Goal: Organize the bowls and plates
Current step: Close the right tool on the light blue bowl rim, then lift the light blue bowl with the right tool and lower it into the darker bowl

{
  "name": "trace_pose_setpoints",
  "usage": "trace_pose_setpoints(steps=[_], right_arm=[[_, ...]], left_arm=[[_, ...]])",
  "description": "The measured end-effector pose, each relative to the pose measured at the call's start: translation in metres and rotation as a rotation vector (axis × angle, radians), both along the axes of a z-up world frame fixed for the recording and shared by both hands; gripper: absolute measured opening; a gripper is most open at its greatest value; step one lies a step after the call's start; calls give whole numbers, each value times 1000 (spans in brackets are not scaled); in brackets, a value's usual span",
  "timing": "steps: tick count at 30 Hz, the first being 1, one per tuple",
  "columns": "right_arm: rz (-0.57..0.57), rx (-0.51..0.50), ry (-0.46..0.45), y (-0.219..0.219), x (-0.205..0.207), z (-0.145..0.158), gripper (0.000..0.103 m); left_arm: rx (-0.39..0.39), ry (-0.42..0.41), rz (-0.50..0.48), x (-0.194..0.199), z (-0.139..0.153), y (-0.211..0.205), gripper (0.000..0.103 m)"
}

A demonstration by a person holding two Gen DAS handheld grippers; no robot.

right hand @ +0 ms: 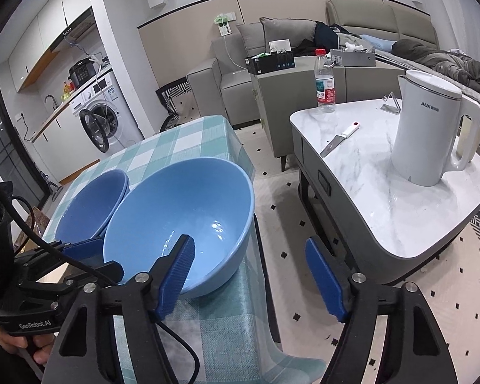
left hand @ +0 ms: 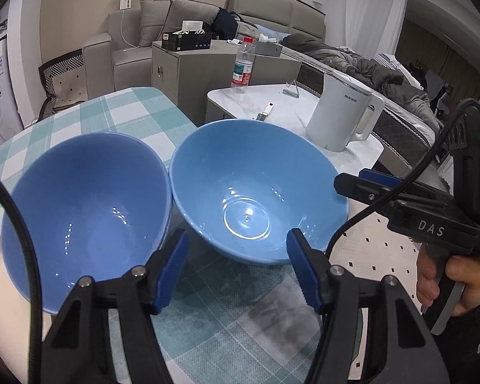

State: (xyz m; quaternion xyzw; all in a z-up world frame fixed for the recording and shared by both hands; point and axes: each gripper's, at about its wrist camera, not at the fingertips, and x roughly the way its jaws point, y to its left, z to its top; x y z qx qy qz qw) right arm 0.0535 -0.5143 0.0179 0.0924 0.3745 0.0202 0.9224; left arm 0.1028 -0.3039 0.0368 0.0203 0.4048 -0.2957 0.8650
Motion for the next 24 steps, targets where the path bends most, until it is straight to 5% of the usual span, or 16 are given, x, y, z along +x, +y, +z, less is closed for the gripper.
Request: trace_pose_setpoints(steps=[7, 20, 24], right_arm=[[15, 19, 16, 1, 11, -8, 59], [45, 20, 18, 7, 17, -13, 26], [48, -19, 15, 13, 16, -13, 24]], left_arm=[[11, 0, -2, 2, -2, -1, 62], [7, 0, 9, 7, -3, 2, 41], [17, -1, 9, 8, -4, 3, 41]])
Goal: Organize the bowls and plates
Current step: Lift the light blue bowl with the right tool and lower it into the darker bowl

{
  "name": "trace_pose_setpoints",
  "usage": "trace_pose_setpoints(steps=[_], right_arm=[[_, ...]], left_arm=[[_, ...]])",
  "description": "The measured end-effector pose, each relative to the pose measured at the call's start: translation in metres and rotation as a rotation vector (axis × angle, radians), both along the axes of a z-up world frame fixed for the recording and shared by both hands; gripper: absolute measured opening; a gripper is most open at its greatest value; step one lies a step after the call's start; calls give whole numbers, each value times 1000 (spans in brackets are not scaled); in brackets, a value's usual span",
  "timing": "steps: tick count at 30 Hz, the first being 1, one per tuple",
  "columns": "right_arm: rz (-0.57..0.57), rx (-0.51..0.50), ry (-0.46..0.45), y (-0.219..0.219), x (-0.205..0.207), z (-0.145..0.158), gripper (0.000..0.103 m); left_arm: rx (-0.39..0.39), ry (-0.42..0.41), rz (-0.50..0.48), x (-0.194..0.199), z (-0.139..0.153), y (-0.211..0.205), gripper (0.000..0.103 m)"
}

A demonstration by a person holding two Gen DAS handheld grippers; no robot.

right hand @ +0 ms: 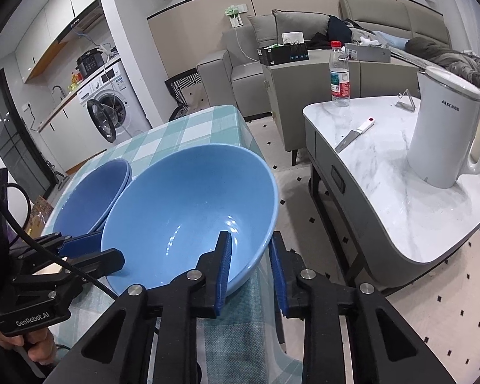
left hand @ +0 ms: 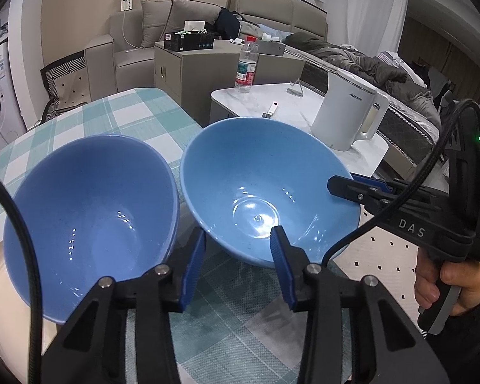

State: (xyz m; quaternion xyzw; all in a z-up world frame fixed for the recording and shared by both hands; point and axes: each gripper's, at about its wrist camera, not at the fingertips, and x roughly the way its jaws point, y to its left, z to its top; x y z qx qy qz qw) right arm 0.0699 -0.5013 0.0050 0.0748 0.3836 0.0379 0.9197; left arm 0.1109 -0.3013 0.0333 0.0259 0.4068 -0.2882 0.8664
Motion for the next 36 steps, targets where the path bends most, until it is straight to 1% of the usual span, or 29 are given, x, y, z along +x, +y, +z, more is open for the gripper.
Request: trace_pose_setpoints(steps=[11, 20, 27, 36], right_arm=[[-6, -18, -15, 1, -4, 1, 24], [-18, -34, -45, 2, -18, 11, 24], [-23, -44, -89, 7, -33, 29, 24], [-20, -78, -154, 23, -51, 63, 24]], left_arm=[[21, -15, -14, -1, 1, -4, 40], [26, -54, -34, -8, 11, -5, 40], [14, -105, -41, -18, 29, 1, 40], [-26, -156, -39, -31, 55, 17, 40]])
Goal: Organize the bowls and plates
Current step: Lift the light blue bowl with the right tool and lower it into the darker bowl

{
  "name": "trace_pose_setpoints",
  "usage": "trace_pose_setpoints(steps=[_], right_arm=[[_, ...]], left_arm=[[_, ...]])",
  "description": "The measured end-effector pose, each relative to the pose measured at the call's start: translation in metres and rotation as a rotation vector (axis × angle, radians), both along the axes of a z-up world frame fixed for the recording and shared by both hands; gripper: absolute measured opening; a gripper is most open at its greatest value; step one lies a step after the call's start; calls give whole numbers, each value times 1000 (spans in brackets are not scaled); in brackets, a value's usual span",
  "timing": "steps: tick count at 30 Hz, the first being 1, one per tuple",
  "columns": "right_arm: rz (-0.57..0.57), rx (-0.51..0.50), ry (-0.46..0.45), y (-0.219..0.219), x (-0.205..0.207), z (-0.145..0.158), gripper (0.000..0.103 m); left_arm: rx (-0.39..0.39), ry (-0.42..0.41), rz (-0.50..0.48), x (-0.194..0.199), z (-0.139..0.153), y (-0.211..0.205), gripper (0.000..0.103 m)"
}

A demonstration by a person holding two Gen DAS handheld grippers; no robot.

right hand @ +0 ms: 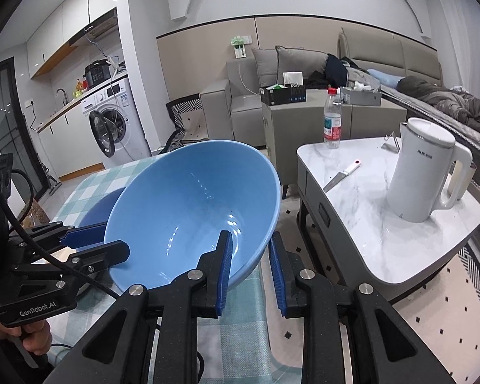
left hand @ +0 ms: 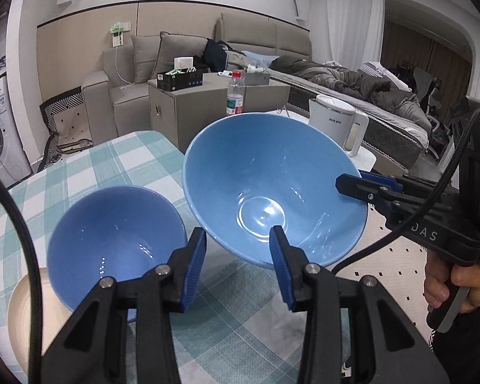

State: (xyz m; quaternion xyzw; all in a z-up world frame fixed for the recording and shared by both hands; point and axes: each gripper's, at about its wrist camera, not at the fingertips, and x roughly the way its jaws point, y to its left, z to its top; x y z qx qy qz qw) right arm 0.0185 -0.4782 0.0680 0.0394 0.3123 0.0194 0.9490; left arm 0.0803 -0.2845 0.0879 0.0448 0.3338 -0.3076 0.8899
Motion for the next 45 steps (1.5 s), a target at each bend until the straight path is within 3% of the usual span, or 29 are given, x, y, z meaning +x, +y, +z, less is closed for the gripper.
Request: trace_pose_setpoints(steps=[19, 30, 45], right_arm=[[77, -53, -88, 68, -13, 56, 24], [125, -46, -91, 110, 2, 64, 24], [173, -59, -45, 148, 40, 52, 24]], left_arm=[[-67, -77, 72, -13, 34, 64, 40], [-70, -91, 136, -10, 38, 99, 40], [-79, -70, 210, 8, 28, 136, 40]])
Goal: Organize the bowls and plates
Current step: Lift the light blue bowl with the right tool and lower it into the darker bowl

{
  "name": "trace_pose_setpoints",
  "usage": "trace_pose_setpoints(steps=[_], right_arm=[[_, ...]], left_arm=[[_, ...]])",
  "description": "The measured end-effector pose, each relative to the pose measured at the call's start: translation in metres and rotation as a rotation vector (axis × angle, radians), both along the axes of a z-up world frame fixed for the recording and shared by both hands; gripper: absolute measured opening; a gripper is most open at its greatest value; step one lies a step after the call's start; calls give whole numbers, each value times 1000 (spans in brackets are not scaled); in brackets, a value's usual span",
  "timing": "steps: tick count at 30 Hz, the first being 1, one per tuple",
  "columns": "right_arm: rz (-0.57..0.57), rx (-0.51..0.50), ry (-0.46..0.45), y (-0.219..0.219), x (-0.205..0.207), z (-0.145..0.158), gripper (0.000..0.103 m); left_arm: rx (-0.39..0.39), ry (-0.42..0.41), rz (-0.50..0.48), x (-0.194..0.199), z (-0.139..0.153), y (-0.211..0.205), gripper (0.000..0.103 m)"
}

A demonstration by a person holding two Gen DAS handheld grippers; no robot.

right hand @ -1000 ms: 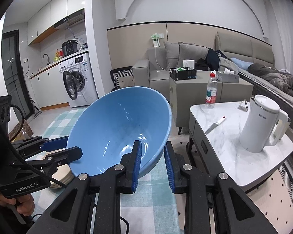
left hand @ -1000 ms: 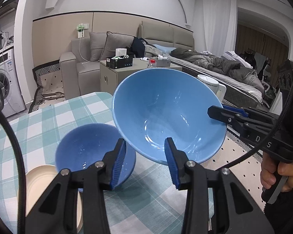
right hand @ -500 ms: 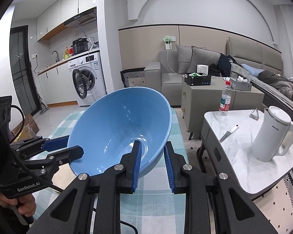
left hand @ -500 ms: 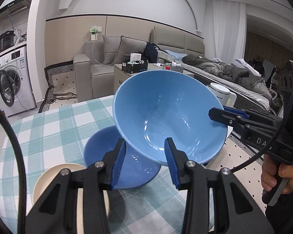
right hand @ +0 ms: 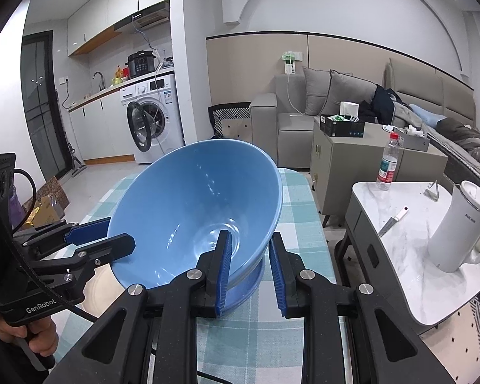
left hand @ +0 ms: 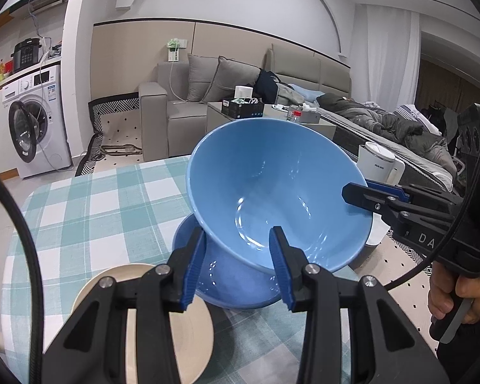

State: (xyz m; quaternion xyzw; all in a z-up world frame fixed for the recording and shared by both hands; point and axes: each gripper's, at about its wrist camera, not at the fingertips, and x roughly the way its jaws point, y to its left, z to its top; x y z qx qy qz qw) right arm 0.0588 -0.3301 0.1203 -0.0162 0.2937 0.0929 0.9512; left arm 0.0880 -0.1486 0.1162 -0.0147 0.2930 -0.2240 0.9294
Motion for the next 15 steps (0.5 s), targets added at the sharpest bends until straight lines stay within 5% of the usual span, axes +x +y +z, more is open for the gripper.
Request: trace_pose_setpoints(steps=[15], right_arm=[[38, -10, 58, 27, 28, -30, 25]], left_arm=[[0, 38, 45, 15, -22, 28, 40]])
